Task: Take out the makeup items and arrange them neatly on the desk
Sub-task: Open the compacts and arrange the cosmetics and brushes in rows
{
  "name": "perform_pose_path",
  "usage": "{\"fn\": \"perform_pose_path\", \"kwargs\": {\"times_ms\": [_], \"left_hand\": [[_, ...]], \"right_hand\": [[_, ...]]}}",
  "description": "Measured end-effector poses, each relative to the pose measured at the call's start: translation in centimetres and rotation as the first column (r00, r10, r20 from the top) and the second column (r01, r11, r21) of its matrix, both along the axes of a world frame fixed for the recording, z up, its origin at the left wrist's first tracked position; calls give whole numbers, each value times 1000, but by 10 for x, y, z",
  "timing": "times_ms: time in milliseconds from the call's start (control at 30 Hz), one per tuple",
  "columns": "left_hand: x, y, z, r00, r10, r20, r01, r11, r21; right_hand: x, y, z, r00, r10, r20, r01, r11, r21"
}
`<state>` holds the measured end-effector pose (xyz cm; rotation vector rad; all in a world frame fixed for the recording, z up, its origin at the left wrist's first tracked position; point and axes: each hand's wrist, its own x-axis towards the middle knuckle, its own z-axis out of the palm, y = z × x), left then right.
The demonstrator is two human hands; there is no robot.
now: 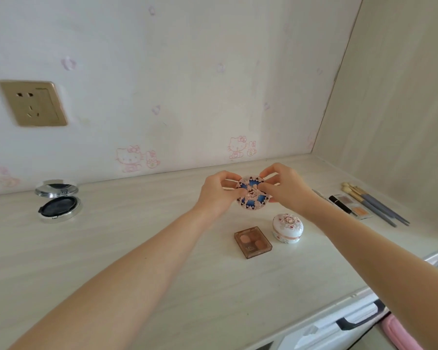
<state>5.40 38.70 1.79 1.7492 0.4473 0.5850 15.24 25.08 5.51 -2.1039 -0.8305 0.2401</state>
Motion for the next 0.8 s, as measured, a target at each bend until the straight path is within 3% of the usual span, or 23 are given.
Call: {"fn": "perform_pose_path", "kwargs": {"times_ms": [233,400,567,633,733,800], "left_hand": [[-81,11,23,997,9,81,9,976,-218],[-148,14,24,995,36,95,11,892,-451],[-204,16,17,996,59,70,-13,847,-531],[-223,19,15,995,85,48,-46,846,-531],[-247,24,11,993,117,9,-94,837,-539],[-262,26,7,991,131,-14,-117,832,-542]], "right_hand": [[-66,5,18,953,143,-266,-86,973,214],[-122,20,14,886,228,-404,-90,939,333],[-171,34,2,817,277,-506,-76,921,382],[-189,40,-2,851,290,-439,-128,924,361],[-209,47,-6,925,340,-170,-296,924,242],[-220,50,-11,909,416,-9,-412,903,120]]}}
